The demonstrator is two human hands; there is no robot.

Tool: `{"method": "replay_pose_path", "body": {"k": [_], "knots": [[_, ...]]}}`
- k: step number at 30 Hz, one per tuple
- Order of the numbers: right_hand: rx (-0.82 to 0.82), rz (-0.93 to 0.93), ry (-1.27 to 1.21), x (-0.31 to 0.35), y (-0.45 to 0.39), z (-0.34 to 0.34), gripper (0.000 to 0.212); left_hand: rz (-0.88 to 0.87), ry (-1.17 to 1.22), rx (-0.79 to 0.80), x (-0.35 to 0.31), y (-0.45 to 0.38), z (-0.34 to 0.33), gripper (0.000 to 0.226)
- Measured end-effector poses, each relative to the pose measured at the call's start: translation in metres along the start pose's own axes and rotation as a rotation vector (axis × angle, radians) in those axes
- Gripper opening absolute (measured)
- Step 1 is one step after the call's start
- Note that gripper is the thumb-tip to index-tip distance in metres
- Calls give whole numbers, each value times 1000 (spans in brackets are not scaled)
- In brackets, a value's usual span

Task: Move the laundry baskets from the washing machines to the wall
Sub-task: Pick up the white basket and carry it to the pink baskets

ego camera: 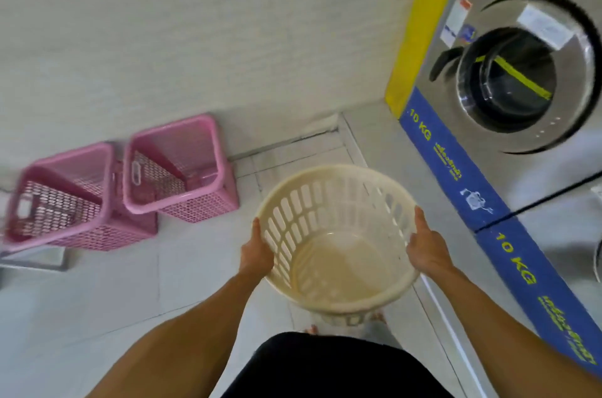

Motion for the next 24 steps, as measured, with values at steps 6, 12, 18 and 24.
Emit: {"method": "replay_pose_path", "body": {"k": [6, 12, 18, 24], "knots": [[29, 132, 9, 109, -43, -24, 77, 50, 99, -126, 31, -48, 66, 77], [57, 240, 1, 199, -122, -40, 69, 116, 159, -179, 30, -121, 106, 77], [180, 284, 36, 282, -212, -63, 67, 231, 237, -167, 13, -207, 131, 82], [243, 280, 123, 340, -292, -76, 65, 250, 398, 34, -16, -274, 138, 102]]}}
Point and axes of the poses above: each hand's wrist, its own y-axis away from the middle knuckle, its own z-axis out of the back of the hand, x = y × z, the point moved 9 cm from there along -y, towards the middle knuckle, and after that the axes turned 7 degrees about -y, right-handed, at the moved point
